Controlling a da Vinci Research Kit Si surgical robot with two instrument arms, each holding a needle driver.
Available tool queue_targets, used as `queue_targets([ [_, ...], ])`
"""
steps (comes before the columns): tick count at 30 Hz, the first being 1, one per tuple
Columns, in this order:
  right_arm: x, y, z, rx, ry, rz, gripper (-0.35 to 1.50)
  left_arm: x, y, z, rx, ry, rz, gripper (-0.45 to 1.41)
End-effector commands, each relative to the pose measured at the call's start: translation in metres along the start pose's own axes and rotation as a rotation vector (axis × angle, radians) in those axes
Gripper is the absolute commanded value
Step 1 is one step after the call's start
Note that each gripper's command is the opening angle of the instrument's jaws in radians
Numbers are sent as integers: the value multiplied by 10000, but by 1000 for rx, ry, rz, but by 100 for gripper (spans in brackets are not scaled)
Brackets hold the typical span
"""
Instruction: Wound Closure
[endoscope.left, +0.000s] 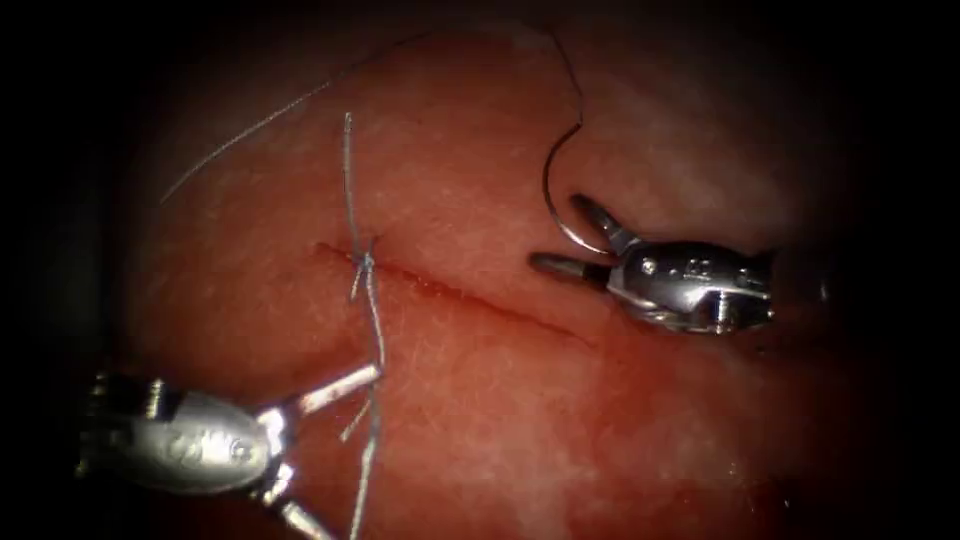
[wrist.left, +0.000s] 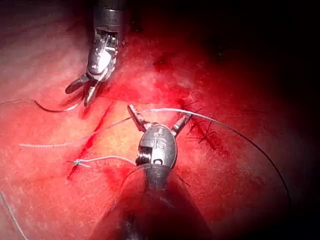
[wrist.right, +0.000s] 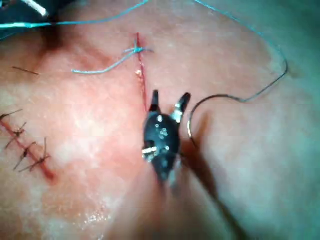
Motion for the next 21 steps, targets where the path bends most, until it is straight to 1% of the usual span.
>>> queue_targets([
  [1, -5, -17, 6, 8, -2, 3, 148, -17, 7, 6, 8, -22, -4, 74],
  [2, -5, -19, 7, 13, -2, 3, 148, -38, 0, 7, 38, -65, -2, 69],
  [5, -4, -22, 8, 16, -1, 3, 148, -69, -1, 13, 56, -128, 18, 64],
  [9, -4, -22, 7, 19, -3, 2, 148, -117, 10, 30, -8, -241, -12, 61],
  [12, -4, -23, 7, 19, -3, 2, 148, -141, 12, 45, -30, -279, -56, 56],
  [14, -4, -24, 6, 20, -3, 2, 148, -147, 10, 54, -19, -278, -99, 54],
  [15, -3, -24, 6, 20, -3, 2, 148, -148, 7, 58, -9, -277, -146, 44],
  [17, -3, -24, 6, 22, -5, 2, 148, -148, 2, 64, 10, -274, -230, 41],
  [18, -3, -24, 6, 22, -5, 2, 148, -147, 1, 66, 32, -277, -265, 41],
  [19, -3, -25, 6, 23, -8, 2, 148, -146, -2, 67, 64, -280, -311, 46],
  [21, -3, -26, 5, 24, -8, 2, 148, -145, -6, 68, 115, -287, -352, 47],
])
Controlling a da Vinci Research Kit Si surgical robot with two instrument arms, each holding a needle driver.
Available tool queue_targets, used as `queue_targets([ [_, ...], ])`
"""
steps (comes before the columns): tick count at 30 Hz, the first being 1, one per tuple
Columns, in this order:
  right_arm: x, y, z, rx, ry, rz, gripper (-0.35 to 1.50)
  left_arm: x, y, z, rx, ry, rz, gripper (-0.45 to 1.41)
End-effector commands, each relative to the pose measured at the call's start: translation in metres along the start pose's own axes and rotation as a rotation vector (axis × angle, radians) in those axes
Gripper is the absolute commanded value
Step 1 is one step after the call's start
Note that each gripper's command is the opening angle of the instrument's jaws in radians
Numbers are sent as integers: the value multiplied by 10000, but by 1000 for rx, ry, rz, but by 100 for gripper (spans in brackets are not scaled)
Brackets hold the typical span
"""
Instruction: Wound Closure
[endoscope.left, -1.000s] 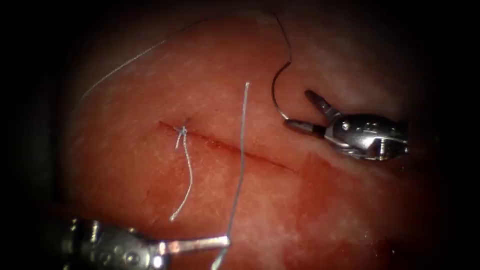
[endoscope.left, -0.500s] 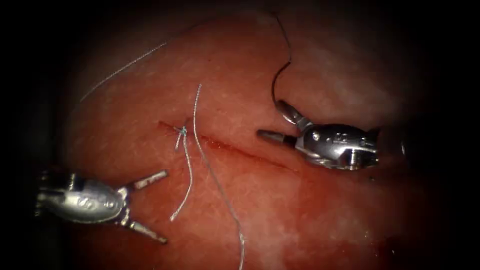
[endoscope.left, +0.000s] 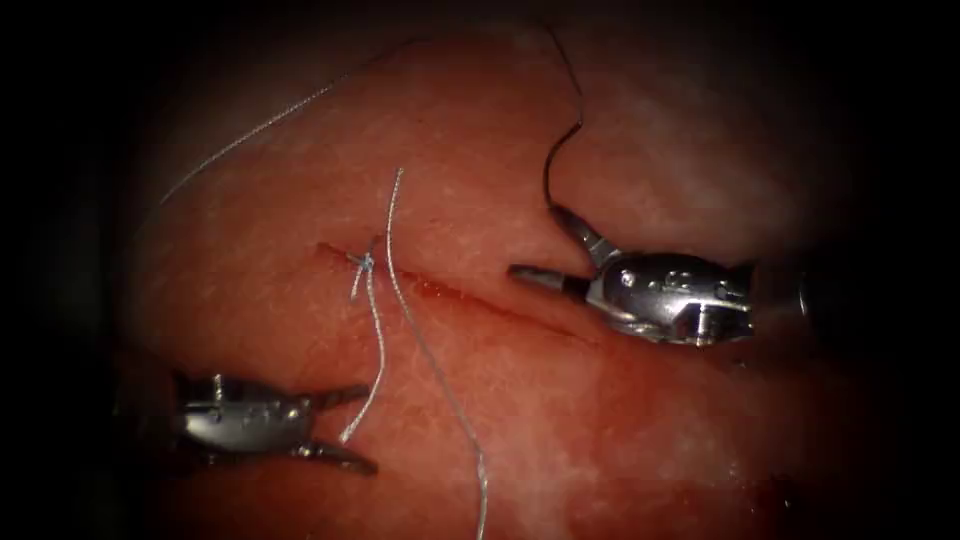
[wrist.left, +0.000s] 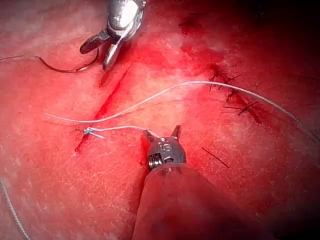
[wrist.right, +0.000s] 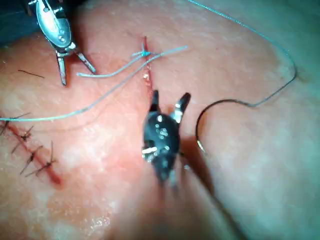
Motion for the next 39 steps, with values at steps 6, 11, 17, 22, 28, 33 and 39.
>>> queue_targets([
  [6, -3, -16, 4, 5, -4, 5, 147, -9, 4, 9, 78, -5, -125, 27],
  [11, -3, -19, 5, 7, -9, 5, 147, -12, 6, 10, 118, -9, -159, 20],
  [17, -2, -20, 4, 8, -12, 6, 147, -17, 10, 7, 139, -64, -174, 34],
  [22, -1, -21, 4, 10, -14, 6, 147, -24, 19, 9, 136, -118, -175, 32],
  [28, 4, -24, 4, 16, -14, 10, 145, -28, 21, 6, 136, -153, -176, 25],
  [33, 10, -27, 4, 25, -11, 14, 145, -28, 16, 7, 102, -165, -176, -38],
  [39, 13, -32, 6, 33, -7, 15, 145, -25, 9, 10, 73, -168, -129, -45],
])
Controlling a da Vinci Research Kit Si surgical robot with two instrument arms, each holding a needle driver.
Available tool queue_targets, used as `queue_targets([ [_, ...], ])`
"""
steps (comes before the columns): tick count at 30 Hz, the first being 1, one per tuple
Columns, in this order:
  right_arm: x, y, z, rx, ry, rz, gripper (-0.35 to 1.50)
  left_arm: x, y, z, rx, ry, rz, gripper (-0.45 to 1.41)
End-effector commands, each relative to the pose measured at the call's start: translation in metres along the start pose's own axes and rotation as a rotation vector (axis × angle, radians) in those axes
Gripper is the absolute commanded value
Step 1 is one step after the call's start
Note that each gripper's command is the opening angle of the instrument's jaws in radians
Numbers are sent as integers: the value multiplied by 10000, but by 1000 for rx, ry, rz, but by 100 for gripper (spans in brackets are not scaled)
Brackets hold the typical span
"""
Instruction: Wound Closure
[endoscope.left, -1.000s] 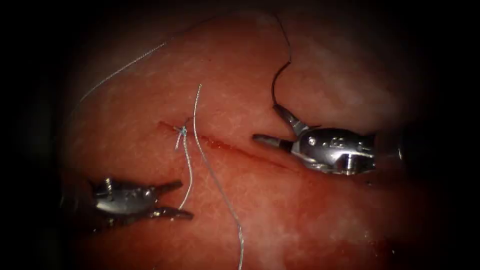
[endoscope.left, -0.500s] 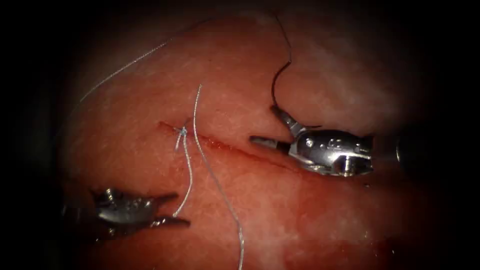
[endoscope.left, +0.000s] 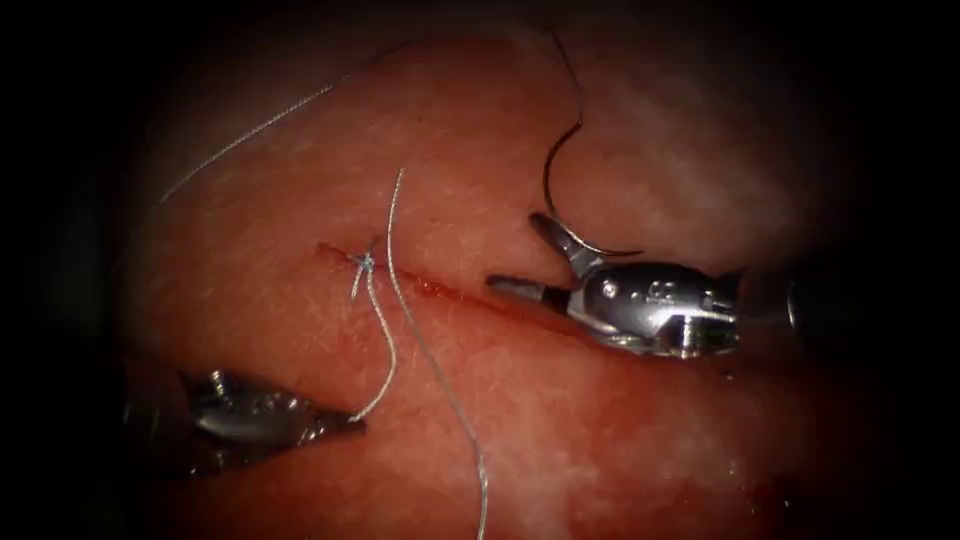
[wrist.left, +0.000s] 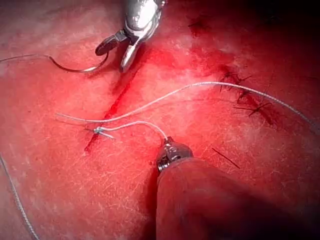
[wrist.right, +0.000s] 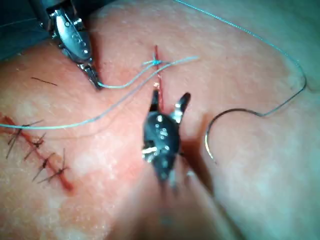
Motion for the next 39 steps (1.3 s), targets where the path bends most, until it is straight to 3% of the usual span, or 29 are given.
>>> queue_targets([
  [1, -6, -14, 5, 9, 2, 4, 145, -9, 9, 7, -6, -4, 15, -45],
  [7, 0, -25, 13, 84, 36, -39, 138, 7, 4, -13, -14, 29, 48, -45],
  [13, 4, -50, 35, 219, 80, -164, 130, 33, -4, -56, 30, 104, 62, -45],
  [18, -4, -72, 55, 325, 74, -213, 130, 46, -10, -86, 65, 145, 75, -45],
  [22, -10, -85, 68, 367, 89, -237, 130, 52, -11, -92, 89, 168, 83, -45],
  [39, -14, -87, 136, 301, 101, -297, 130, 51, -6, -85, 103, 168, 81, -45],
])
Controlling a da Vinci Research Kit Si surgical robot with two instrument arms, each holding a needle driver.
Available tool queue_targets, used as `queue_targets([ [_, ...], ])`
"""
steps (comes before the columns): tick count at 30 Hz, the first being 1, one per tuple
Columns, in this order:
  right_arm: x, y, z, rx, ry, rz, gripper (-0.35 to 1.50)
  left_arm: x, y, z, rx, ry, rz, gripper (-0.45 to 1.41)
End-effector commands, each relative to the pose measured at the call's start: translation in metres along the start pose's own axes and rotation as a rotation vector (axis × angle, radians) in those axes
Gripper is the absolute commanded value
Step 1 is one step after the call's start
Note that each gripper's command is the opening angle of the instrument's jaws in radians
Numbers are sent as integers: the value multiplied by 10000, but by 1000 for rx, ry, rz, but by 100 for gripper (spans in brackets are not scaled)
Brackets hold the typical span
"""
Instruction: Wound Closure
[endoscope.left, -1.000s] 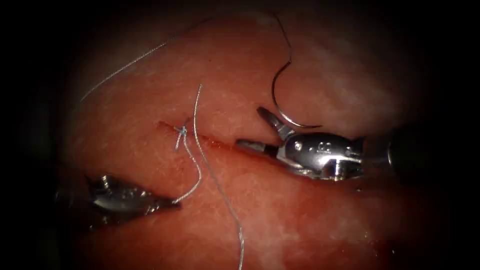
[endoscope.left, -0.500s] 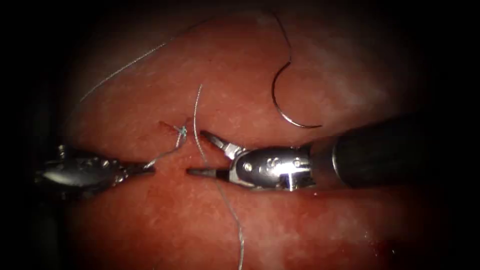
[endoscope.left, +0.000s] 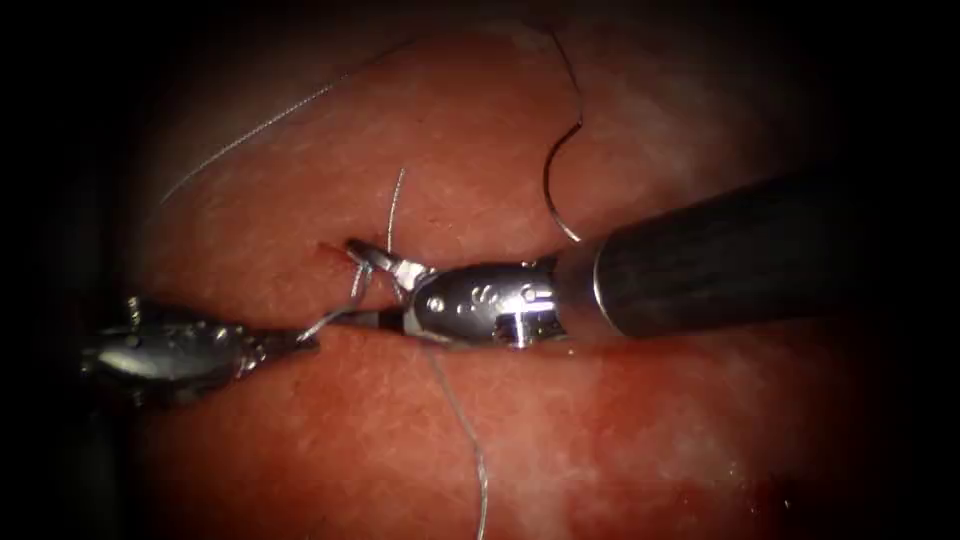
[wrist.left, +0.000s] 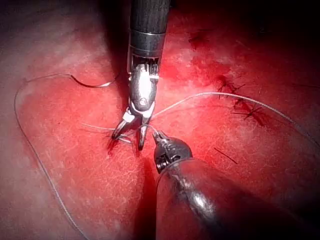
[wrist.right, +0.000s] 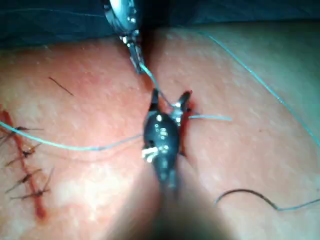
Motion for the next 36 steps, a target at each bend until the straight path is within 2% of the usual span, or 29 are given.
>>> queue_targets([
  [1, -7, -16, 18, 6, 8, -3, 130, -9, 10, 5, -6, -3, -3, -45],
  [7, -14, -25, 34, 15, 12, -19, 130, -9, 13, 7, -12, -1, -5, -45],
  [24, -12, -19, 49, -26, 16, -22, 130, -11, 20, 8, -24, 3, -1, -45],
  [36, -17, -14, 50, -24, 17, -42, 106, -10, 25, 8, -33, 4, 1, -45],
])
